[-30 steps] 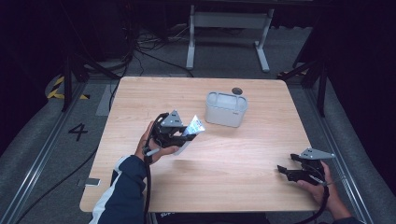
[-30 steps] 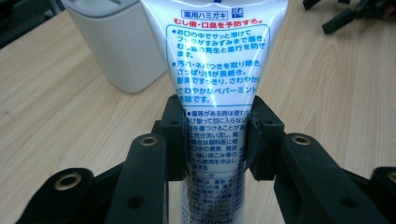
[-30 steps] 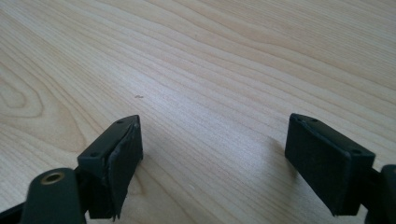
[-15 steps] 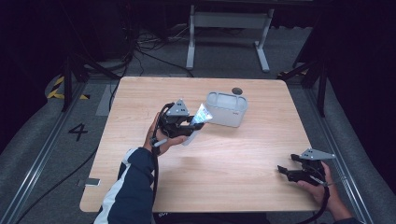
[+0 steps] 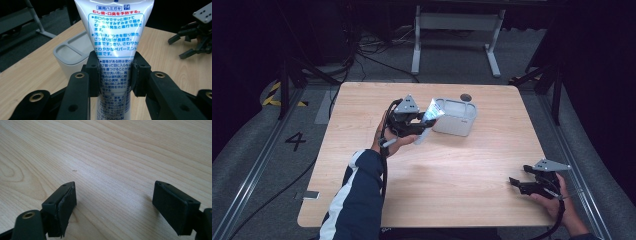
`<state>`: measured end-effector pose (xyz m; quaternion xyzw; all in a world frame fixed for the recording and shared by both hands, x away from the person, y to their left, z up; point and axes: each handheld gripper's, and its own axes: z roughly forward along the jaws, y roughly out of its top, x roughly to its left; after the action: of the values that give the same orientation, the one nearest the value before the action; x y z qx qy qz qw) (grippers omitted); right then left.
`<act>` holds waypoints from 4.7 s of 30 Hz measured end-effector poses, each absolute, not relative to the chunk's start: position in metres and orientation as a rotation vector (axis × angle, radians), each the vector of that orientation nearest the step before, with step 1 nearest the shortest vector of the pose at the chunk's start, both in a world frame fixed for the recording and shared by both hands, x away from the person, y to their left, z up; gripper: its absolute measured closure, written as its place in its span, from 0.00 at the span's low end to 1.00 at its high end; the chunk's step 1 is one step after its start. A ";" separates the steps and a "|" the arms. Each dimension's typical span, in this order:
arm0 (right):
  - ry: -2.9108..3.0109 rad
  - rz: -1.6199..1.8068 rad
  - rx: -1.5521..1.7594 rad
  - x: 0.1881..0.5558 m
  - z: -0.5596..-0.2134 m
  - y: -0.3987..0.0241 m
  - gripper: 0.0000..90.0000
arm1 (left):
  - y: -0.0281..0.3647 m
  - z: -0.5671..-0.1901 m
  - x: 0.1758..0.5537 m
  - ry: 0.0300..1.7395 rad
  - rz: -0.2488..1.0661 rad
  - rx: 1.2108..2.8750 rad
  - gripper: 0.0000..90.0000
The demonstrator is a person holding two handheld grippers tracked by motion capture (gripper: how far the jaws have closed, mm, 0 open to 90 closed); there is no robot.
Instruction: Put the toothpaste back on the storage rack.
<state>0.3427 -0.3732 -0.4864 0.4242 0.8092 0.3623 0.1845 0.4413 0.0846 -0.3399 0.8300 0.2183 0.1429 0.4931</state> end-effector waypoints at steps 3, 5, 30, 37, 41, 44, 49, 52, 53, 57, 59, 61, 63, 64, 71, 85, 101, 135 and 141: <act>2.281 1.021 1.195 0.343 -0.486 -0.373 0.22 | 0.083 -0.336 0.445 0.541 0.341 1.989 0.74; 2.281 1.021 1.195 0.343 -0.486 -0.373 0.22 | 0.082 -0.333 0.447 0.536 0.355 1.985 0.74; 2.280 1.021 1.196 0.343 -0.486 -0.373 0.22 | 0.040 -0.299 0.477 0.529 0.399 1.909 0.74; 2.280 1.021 1.195 0.342 -0.487 -0.373 0.22 | 0.019 -0.301 0.488 0.521 0.403 1.908 0.74; 2.279 1.020 1.199 0.342 -0.486 -0.373 0.22 | 0.014 -0.303 0.495 0.531 0.395 1.892 0.74; 2.279 1.021 1.197 0.342 -0.486 -0.374 0.22 | 0.012 -0.304 0.499 0.534 0.393 1.889 0.74; 2.277 1.019 1.199 0.342 -0.487 -0.374 0.21 | 0.008 -0.307 0.507 0.533 0.389 1.883 0.74; 2.275 1.018 1.204 0.342 -0.486 -0.374 0.21 | 0.002 -0.311 0.515 0.541 0.379 1.877 0.74; 2.275 1.017 1.204 0.342 -0.487 -0.374 0.21 | 0.000 -0.312 0.517 0.539 0.371 1.876 0.74; 2.272 1.016 1.206 0.342 -0.487 -0.374 0.21 | -0.005 -0.316 0.522 0.545 0.362 1.870 0.74; 2.274 1.016 1.205 0.342 -0.486 -0.374 0.21 | -0.010 -0.320 0.527 0.542 0.369 1.872 0.74; 2.273 1.016 1.206 0.342 -0.487 -0.374 0.21 | -0.010 -0.322 0.530 0.549 0.365 1.859 0.74; 2.274 1.016 1.207 0.342 -0.486 -0.374 0.21 | -0.011 -0.324 0.534 0.557 0.367 1.852 0.74; 2.274 1.016 1.209 0.342 -0.486 -0.374 0.21 | -0.011 -0.324 0.536 0.561 0.365 1.853 0.73; 2.273 1.016 1.206 0.342 -0.487 -0.374 0.21 | -0.016 -0.331 0.544 0.571 0.362 1.872 0.73; 2.277 1.015 1.199 0.342 -0.487 -0.374 0.21 | -0.022 -0.354 0.549 0.616 0.378 1.881 0.73; 2.277 1.016 1.201 0.342 -0.487 -0.374 0.21 | -0.014 -0.371 0.539 0.630 0.384 1.927 0.72; 2.278 1.016 1.201 0.342 -0.487 -0.374 0.21 | -0.006 -0.384 0.527 0.580 0.395 2.112 0.67; 2.277 1.016 1.201 0.342 -0.487 -0.374 0.21 | -0.009 -0.383 0.523 0.555 0.405 2.143 0.66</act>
<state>0.3415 -0.3737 -0.4866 0.4262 0.8085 0.3607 0.1859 0.5233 -0.0086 -0.3833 0.8592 0.2224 0.1623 0.4312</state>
